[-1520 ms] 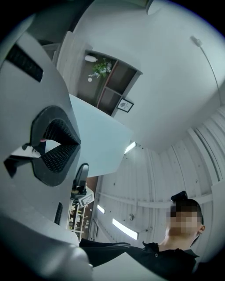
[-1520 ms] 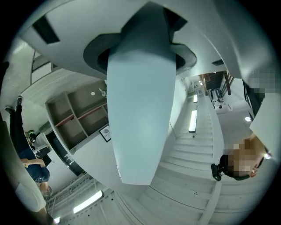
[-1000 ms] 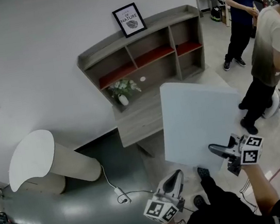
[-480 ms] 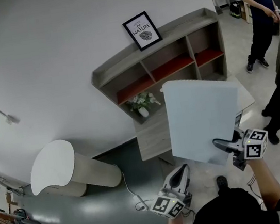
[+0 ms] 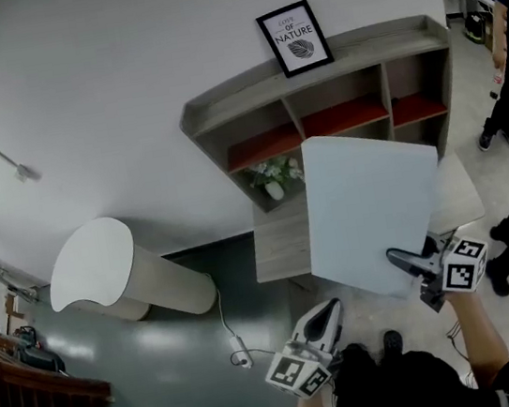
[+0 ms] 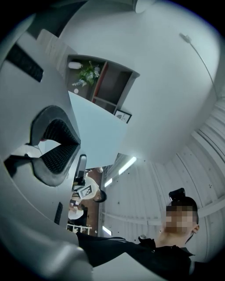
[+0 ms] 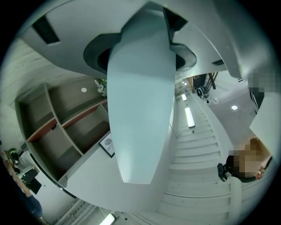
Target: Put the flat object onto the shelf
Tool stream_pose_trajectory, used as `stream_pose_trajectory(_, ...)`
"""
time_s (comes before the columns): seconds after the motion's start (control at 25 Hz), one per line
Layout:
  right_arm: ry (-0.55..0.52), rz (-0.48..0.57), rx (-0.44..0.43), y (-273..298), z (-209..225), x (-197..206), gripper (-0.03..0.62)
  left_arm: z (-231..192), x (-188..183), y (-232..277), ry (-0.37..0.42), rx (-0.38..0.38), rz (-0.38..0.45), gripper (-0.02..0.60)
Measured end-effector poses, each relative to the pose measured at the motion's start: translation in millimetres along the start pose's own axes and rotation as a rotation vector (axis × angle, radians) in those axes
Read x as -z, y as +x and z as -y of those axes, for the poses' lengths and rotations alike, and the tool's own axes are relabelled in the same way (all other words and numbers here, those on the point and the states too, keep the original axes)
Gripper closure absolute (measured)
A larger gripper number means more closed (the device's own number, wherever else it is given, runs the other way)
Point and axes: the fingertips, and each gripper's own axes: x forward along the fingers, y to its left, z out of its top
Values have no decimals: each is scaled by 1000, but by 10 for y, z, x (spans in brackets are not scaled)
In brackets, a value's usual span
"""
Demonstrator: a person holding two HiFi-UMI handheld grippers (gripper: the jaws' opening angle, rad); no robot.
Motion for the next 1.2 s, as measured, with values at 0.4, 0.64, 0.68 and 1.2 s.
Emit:
stream_pose_trajectory(0.4,16,-104,-50,728,199,163,339,-673,116,-53,-62,-101,7,571)
stream_pose_trajectory(0.64,-44,-97,-91,1361,228,-218,339,-1252,-158,196,-46,-66,45,571)
stream_pose_trajectory(0.68,-55,-95,-99,1474,231,-310,339,-1351,-226,251,-44,-55,52,571)
stream_pose_trajectory(1.2,-284,18,-186,2910,93,-1832,339,-2647,-1041,801,26,46,98,571)
